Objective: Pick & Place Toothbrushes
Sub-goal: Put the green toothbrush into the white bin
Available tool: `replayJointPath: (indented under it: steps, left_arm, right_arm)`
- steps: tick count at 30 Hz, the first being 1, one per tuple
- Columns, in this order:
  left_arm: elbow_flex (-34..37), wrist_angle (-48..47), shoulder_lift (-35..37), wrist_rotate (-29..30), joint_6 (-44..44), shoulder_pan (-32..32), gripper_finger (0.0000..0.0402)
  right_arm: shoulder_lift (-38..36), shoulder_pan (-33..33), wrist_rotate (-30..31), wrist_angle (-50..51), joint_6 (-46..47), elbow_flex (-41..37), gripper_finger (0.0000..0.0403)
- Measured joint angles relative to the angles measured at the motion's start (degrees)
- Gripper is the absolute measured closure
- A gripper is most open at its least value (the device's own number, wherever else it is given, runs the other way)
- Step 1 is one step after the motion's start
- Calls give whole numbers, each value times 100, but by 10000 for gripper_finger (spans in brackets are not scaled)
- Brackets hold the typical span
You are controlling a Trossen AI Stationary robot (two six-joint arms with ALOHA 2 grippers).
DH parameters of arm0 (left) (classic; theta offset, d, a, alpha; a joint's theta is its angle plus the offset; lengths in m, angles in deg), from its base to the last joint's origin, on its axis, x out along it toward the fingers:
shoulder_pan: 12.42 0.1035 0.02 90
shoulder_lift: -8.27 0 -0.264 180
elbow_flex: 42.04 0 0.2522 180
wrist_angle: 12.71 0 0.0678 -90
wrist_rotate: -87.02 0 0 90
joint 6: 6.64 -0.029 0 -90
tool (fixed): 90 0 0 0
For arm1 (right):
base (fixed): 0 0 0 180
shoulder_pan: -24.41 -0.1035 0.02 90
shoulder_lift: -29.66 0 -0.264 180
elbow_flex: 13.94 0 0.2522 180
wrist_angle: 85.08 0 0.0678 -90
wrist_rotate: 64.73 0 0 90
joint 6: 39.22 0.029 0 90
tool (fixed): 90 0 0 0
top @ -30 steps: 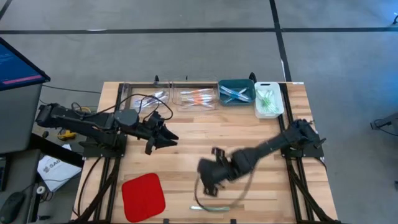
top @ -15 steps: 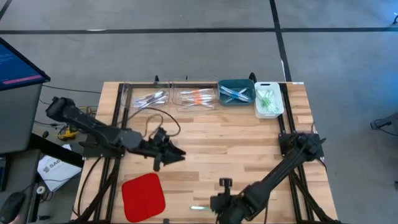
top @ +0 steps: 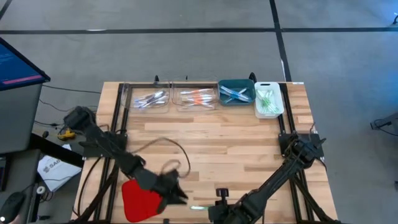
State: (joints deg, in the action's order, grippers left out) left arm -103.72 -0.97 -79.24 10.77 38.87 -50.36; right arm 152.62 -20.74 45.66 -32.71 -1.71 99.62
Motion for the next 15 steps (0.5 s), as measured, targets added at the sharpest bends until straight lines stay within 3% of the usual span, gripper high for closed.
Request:
replayJointPath:
  steps: [6, 10, 15]
  left_arm:
    - [-646, -63, -1312, -1512, 322, -115, 377]
    - [-1104, -563, -1694, -1444, 170, -147, 397]
    - [-1423, -1322, -2067, -1429, -38, 1, 401]
  right_arm:
    - [0, -65, -454, -5, 5, 0, 302]
    - [2, -151, -554, 16, -1, -30, 327]
    - [13, -181, -939, -46, 158, -348, 394]
